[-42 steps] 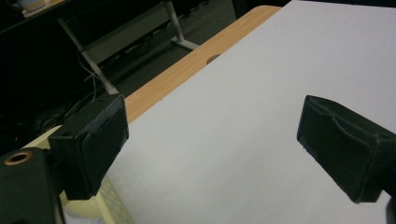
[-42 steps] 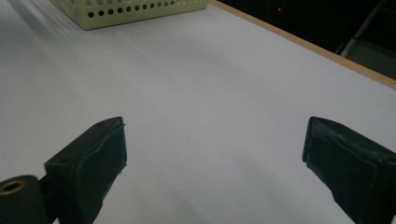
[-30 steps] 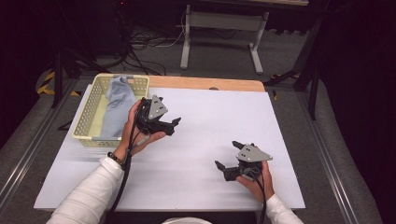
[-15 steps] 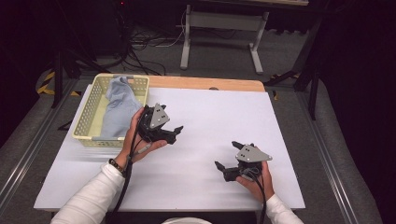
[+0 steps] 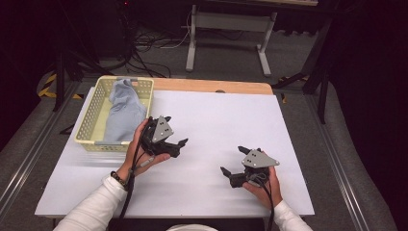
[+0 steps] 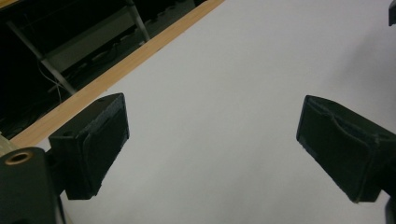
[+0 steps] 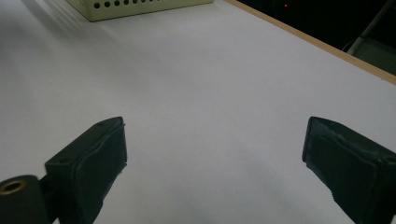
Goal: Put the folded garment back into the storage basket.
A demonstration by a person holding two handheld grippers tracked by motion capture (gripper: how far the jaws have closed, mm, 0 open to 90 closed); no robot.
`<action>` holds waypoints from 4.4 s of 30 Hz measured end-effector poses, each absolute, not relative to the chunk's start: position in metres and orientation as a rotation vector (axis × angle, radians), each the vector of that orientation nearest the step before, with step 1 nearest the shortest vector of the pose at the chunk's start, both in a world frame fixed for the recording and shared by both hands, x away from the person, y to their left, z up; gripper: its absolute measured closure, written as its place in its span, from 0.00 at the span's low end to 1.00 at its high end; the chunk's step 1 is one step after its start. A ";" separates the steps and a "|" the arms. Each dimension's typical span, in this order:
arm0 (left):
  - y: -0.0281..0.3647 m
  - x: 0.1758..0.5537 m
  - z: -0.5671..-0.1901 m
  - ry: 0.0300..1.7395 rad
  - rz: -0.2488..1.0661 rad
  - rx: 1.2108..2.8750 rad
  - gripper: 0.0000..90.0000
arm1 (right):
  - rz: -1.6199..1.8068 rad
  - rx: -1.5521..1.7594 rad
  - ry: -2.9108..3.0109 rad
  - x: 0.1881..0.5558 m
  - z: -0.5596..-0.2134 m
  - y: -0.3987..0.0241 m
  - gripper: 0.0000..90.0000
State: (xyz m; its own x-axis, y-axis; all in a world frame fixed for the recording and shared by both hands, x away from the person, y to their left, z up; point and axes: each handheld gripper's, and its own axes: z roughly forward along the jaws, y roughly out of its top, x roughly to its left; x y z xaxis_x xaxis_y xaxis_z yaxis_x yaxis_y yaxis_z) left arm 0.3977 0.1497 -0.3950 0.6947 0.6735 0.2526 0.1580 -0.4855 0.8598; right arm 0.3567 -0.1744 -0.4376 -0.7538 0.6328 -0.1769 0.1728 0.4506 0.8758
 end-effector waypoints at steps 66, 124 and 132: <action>0.183 0.335 -0.446 0.634 0.686 2.096 0.11 | 1.261 0.617 2.249 0.352 -0.439 -0.167 0.08; 0.191 0.328 -0.454 0.668 0.646 2.091 0.06 | 1.247 0.614 2.272 0.355 -0.443 -0.166 0.09; 0.185 0.330 -0.456 0.660 0.629 2.105 0.06 | 1.250 0.630 2.258 0.355 -0.443 -0.169 0.09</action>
